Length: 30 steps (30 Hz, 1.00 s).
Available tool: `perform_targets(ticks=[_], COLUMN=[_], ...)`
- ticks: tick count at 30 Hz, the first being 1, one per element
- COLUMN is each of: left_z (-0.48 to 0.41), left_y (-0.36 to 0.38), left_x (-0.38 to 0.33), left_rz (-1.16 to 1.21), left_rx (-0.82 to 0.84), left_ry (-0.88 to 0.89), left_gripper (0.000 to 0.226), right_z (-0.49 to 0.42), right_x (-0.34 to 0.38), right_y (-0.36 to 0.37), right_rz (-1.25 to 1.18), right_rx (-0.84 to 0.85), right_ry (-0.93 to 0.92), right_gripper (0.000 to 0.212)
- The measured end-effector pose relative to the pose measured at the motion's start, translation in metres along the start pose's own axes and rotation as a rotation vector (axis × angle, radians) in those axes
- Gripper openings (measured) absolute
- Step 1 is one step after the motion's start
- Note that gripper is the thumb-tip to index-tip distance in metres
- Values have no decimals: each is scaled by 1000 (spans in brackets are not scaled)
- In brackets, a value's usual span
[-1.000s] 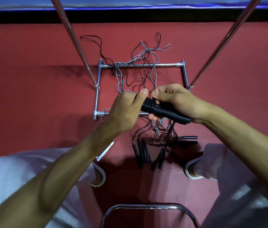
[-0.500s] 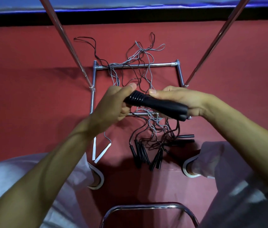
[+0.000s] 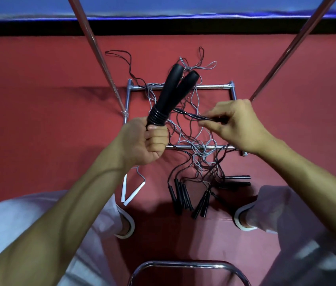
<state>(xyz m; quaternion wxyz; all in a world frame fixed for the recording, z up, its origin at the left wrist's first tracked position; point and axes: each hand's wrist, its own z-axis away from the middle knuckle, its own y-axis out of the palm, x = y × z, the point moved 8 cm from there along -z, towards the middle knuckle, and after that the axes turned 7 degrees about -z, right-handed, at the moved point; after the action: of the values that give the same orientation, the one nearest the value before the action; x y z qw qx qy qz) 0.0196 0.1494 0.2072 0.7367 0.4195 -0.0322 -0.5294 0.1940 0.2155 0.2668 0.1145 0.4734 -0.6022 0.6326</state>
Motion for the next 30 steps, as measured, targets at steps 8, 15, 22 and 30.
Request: perform_targets(ticks=[8,15,22,30], left_z=[4,5,7,5], left_y=[-1,-4,-9,-6], left_x=[-3,-11,-8,-13], left_rz=[134,222,269,300], left_rx=[-10,-56,-89,-39], left_ry=[-89,-64,-63,-28], left_gripper=[35,33,33,30], right_z=[15,15,3,11], right_x=[-8,-8,9,-12], right_y=[29,36,-9,12], right_rz=[-759,-1178,27,-710], right_rx=[325,298,-65,117], right_ry=[534,738,-4,494], right_gripper=[41,15,27,21])
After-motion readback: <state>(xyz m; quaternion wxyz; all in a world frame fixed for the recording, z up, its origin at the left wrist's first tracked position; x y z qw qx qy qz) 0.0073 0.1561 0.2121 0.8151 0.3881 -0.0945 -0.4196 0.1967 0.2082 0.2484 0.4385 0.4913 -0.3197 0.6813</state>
